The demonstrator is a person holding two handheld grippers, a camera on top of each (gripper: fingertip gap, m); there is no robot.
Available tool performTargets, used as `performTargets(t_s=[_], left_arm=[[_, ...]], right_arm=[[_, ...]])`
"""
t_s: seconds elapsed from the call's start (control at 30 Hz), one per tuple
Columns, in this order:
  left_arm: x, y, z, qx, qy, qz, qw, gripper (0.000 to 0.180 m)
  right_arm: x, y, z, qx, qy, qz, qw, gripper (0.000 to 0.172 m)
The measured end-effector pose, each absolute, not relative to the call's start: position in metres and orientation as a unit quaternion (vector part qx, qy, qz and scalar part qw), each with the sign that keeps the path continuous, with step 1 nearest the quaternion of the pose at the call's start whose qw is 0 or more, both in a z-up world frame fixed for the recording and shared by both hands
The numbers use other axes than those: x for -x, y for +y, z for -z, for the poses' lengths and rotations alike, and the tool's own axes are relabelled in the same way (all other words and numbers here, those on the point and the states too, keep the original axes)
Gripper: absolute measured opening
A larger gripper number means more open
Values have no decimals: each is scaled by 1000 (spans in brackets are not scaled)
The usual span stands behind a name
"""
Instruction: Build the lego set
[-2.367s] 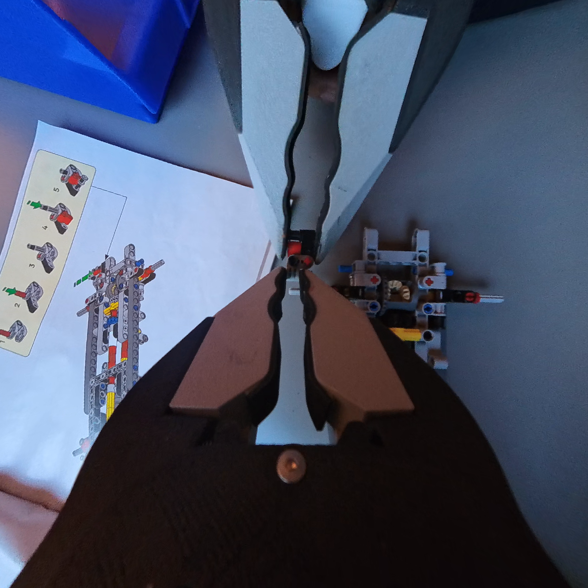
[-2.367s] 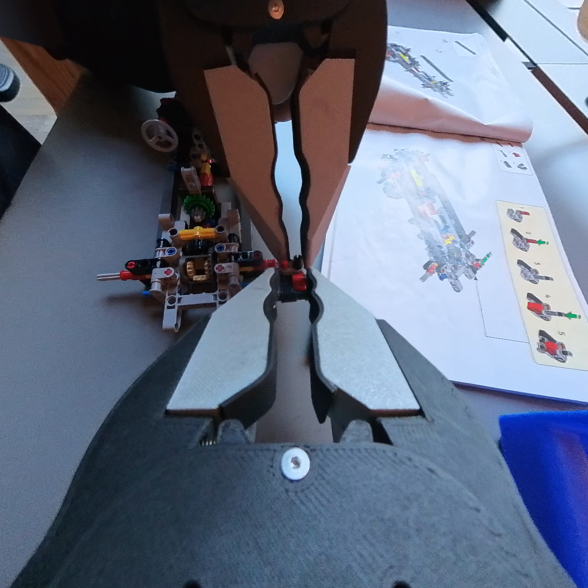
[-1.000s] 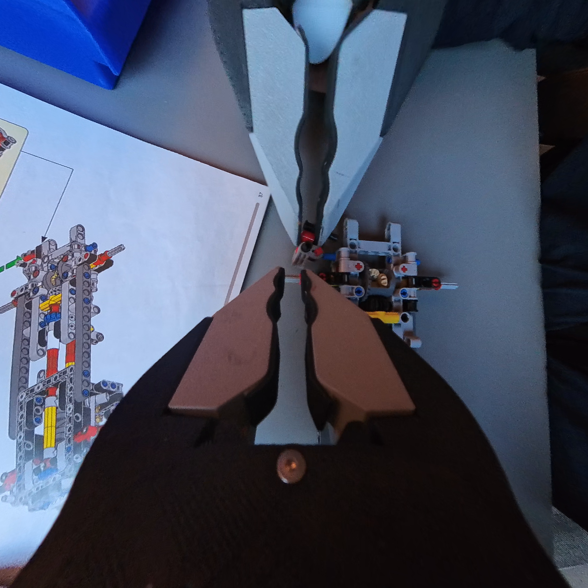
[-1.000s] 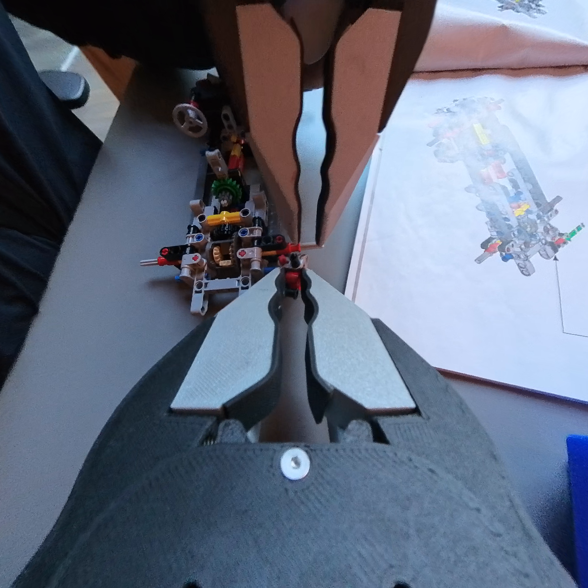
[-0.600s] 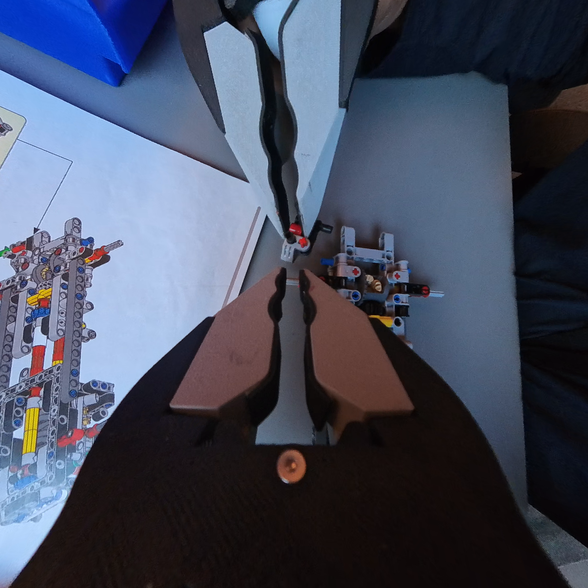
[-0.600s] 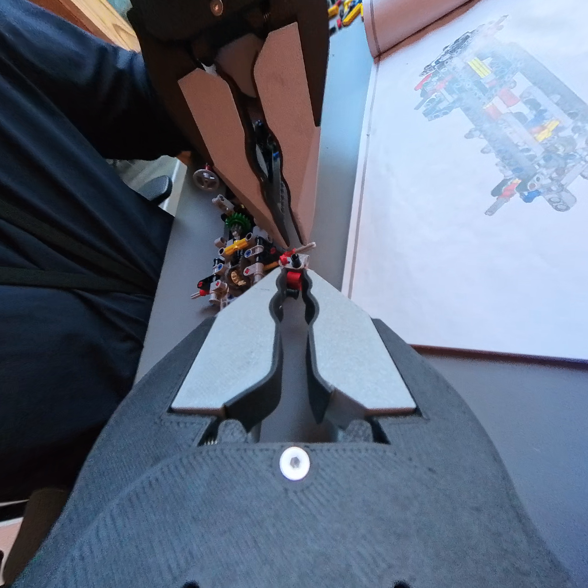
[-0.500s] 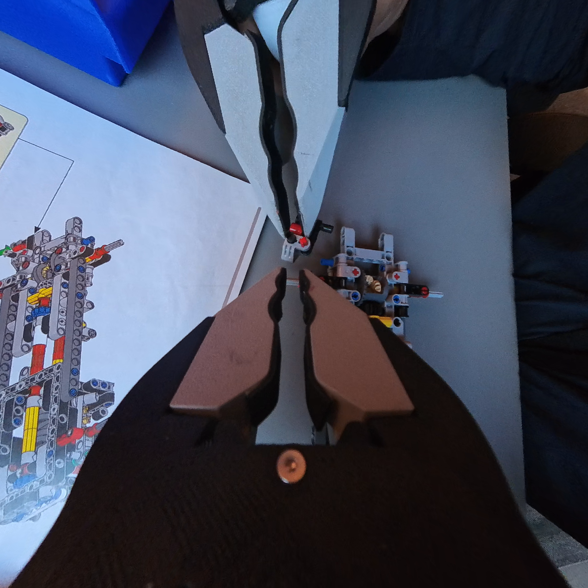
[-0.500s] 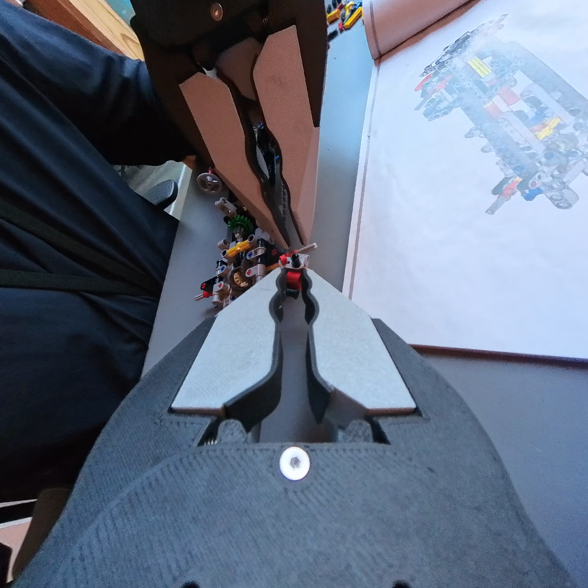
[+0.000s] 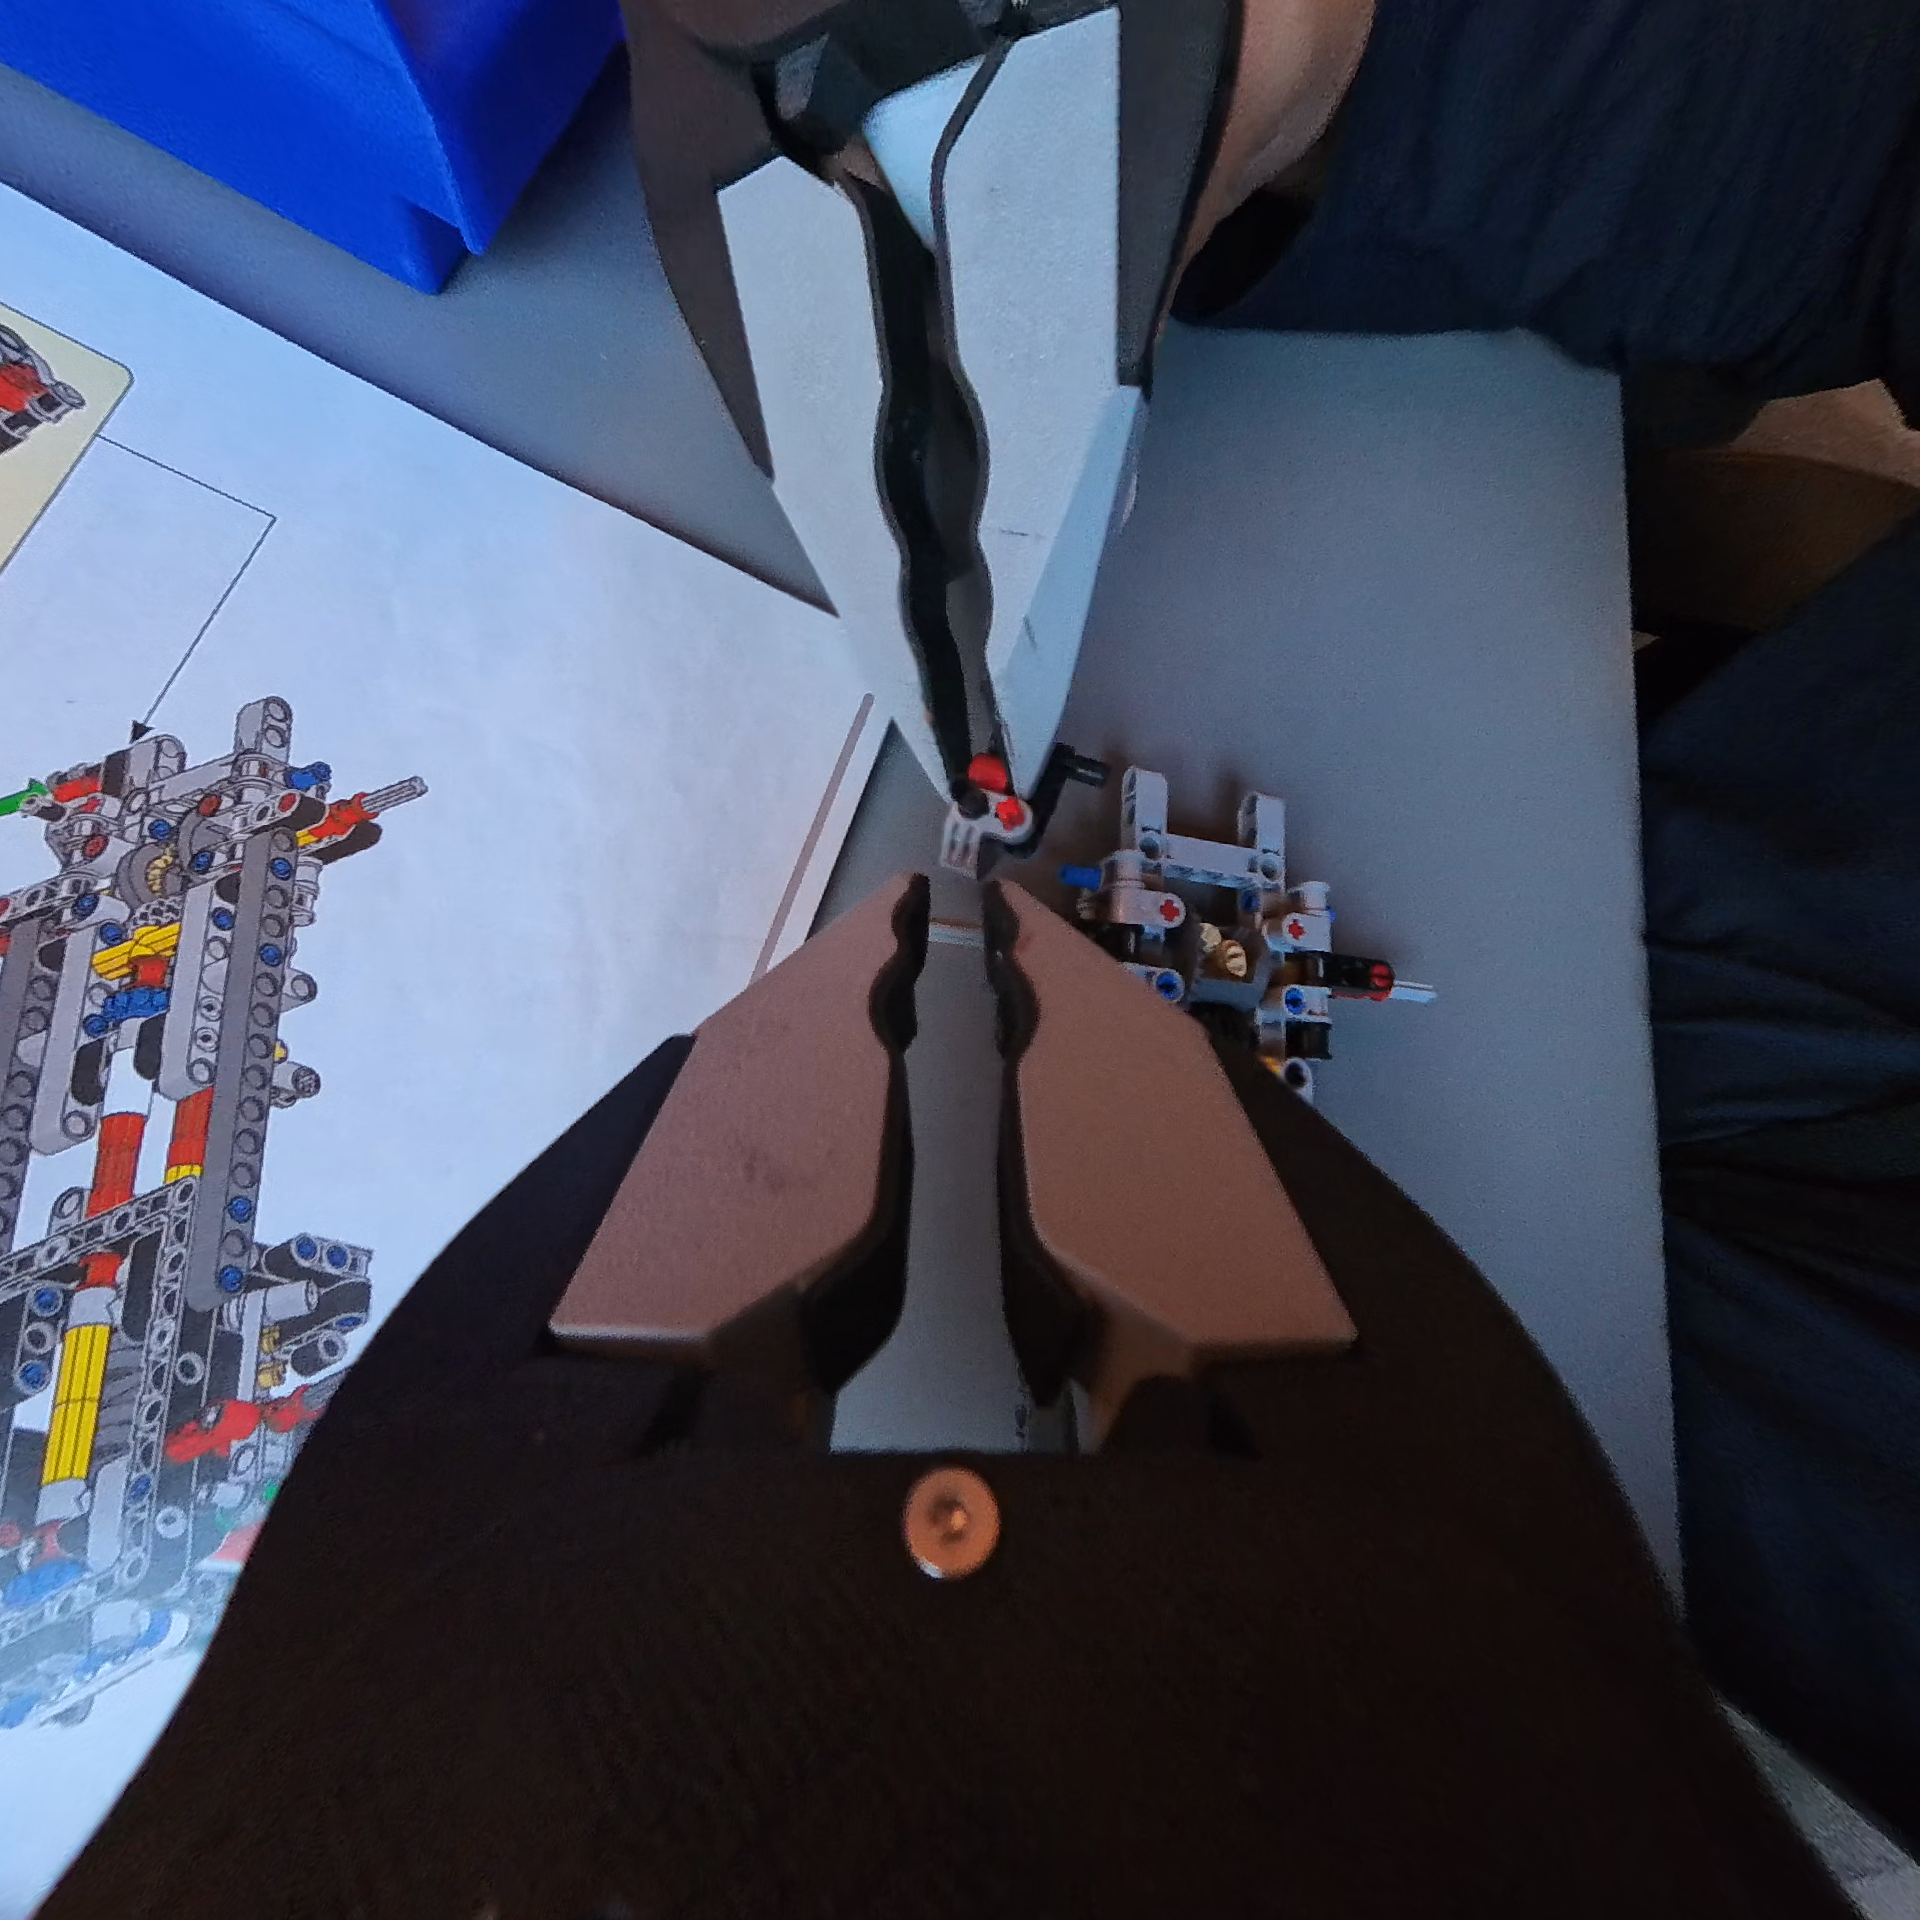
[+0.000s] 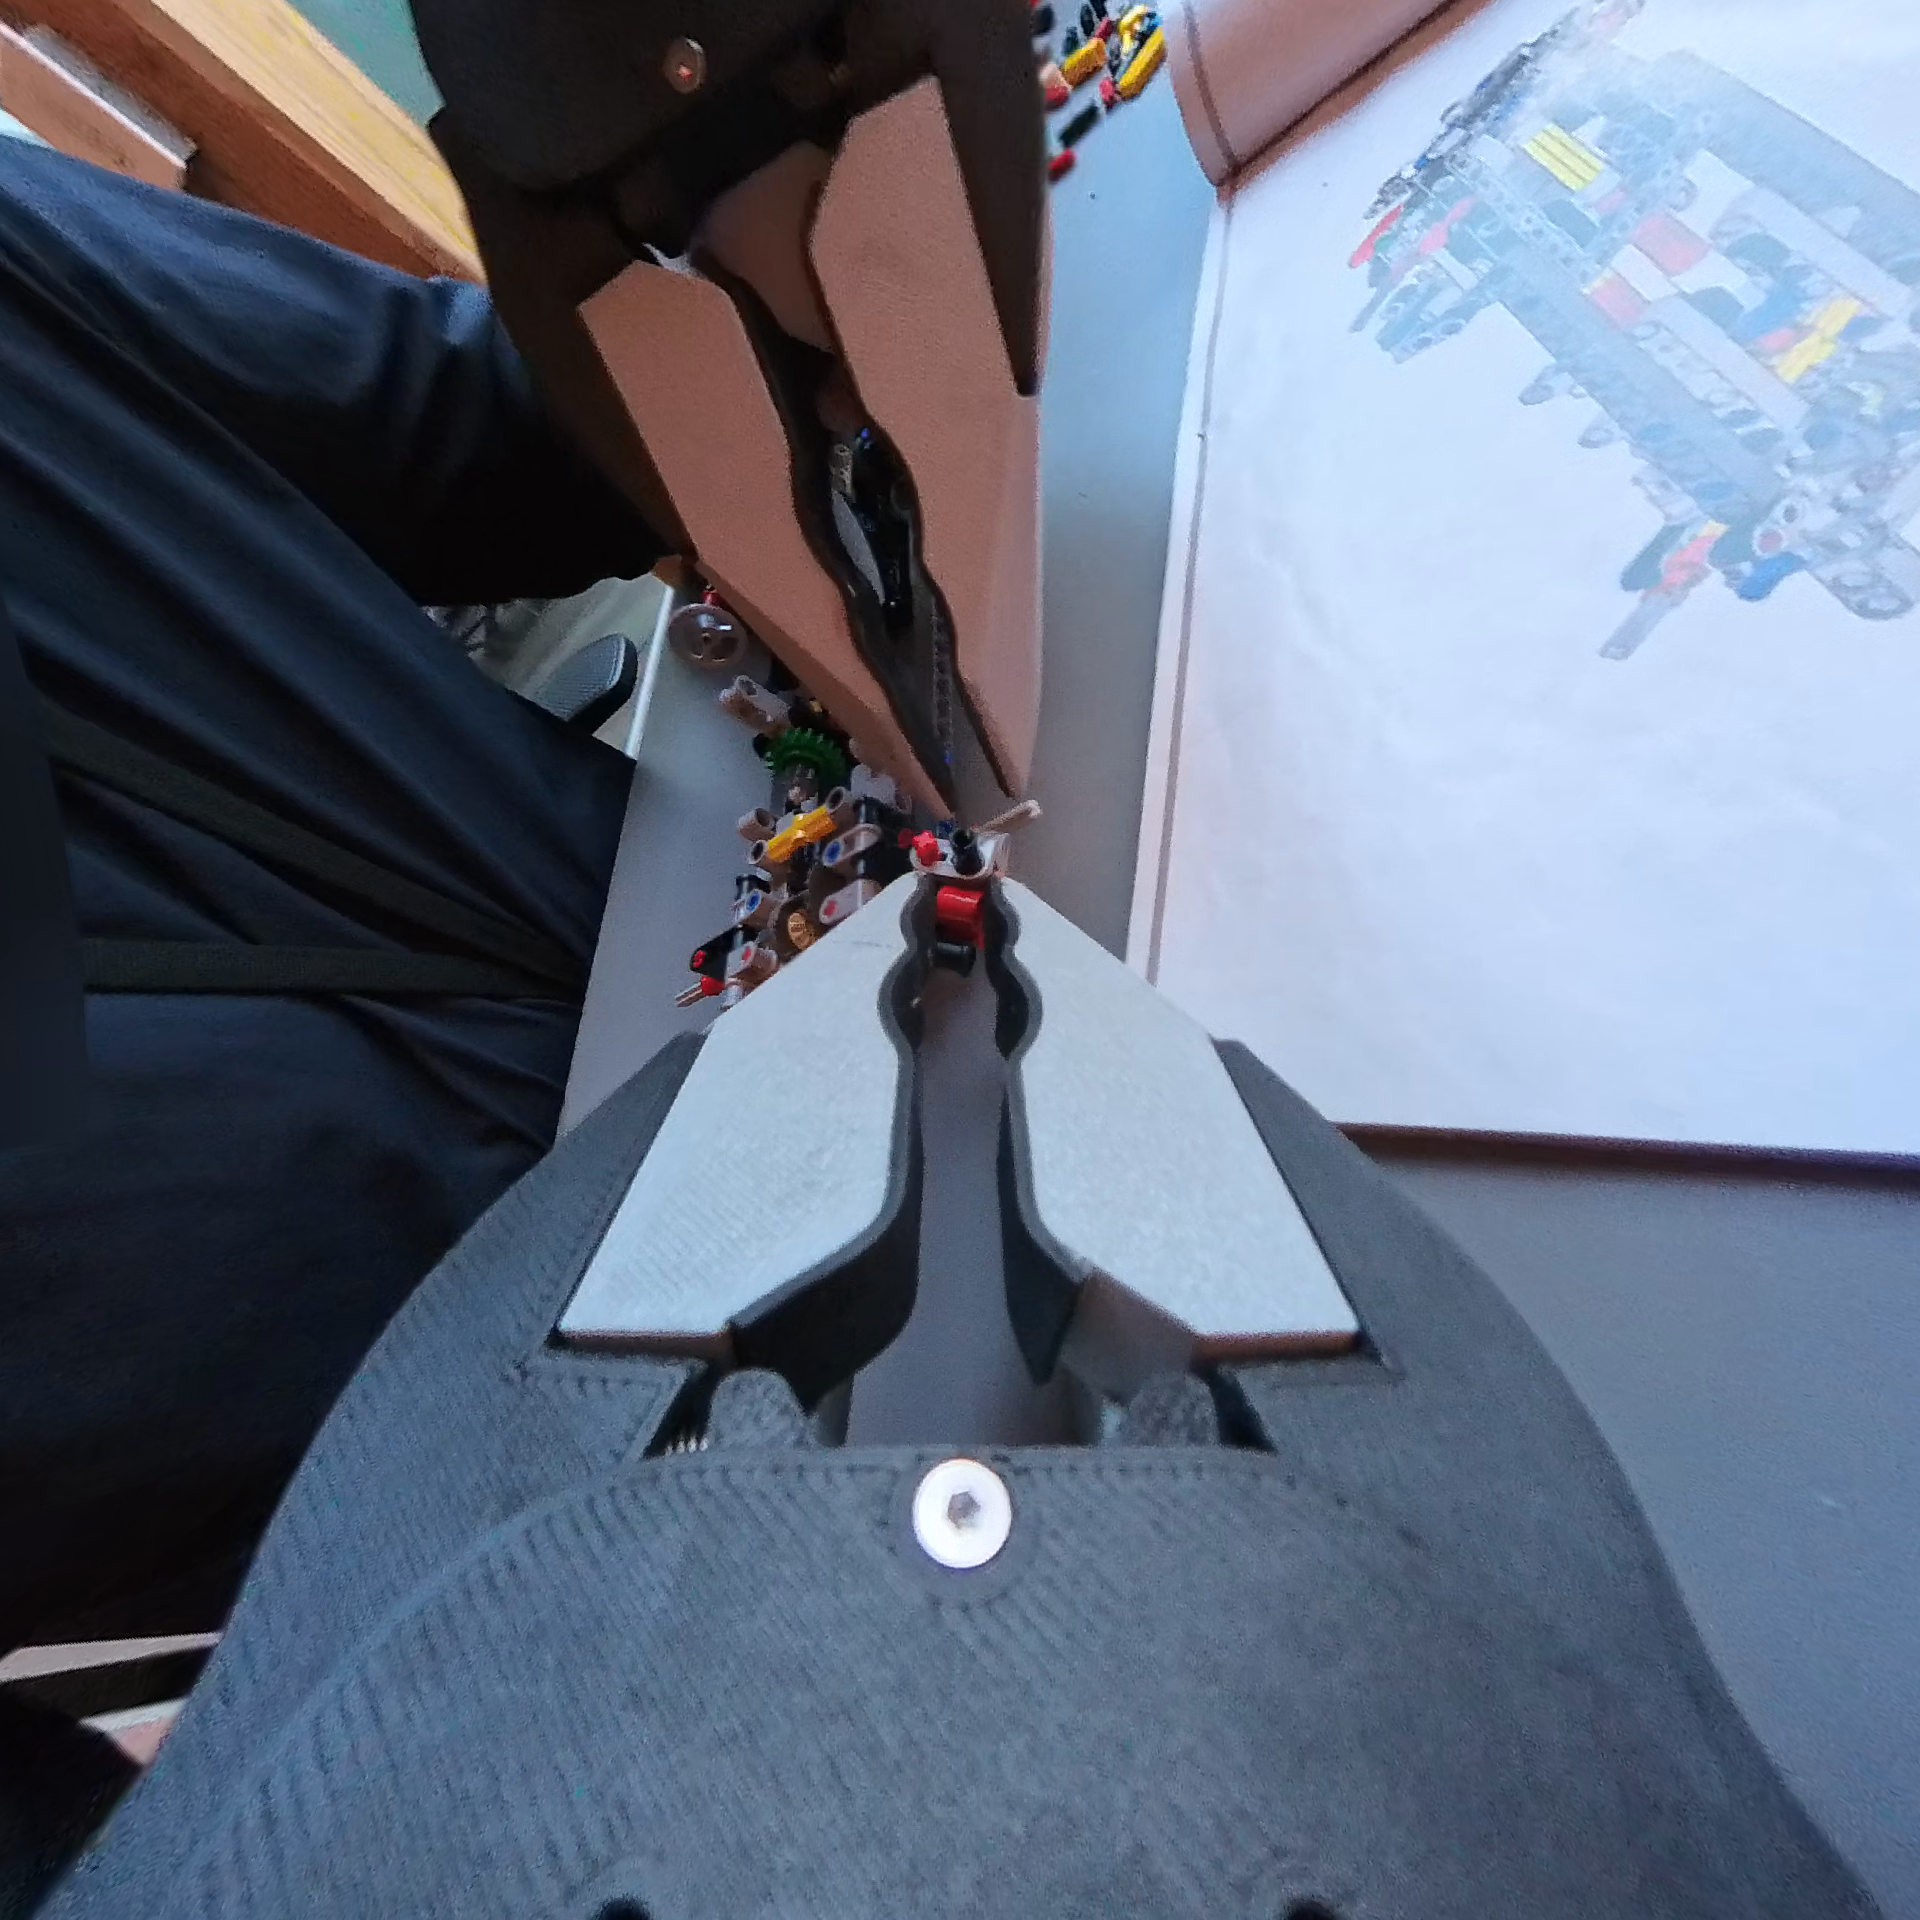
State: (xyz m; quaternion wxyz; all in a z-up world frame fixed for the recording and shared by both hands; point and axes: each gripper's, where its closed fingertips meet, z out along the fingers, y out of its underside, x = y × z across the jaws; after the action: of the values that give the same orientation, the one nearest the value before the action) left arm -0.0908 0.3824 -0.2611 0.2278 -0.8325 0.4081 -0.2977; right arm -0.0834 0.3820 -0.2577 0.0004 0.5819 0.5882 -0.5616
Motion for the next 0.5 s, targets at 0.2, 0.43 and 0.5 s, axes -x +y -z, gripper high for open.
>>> performTargets(t_s=[0.2, 0.43, 0.5], left_arm=[[85, 378, 265, 827, 420, 301, 219, 9], [79, 371, 270, 820, 433, 313, 206, 7], [79, 372, 272, 821, 435, 307, 207, 6]], right_arm=[[85, 374, 257, -550, 640, 534, -48, 5], [84, 372, 257, -519, 683, 503, -109, 5], [84, 373, 259, -522, 685, 497, -108, 5]])
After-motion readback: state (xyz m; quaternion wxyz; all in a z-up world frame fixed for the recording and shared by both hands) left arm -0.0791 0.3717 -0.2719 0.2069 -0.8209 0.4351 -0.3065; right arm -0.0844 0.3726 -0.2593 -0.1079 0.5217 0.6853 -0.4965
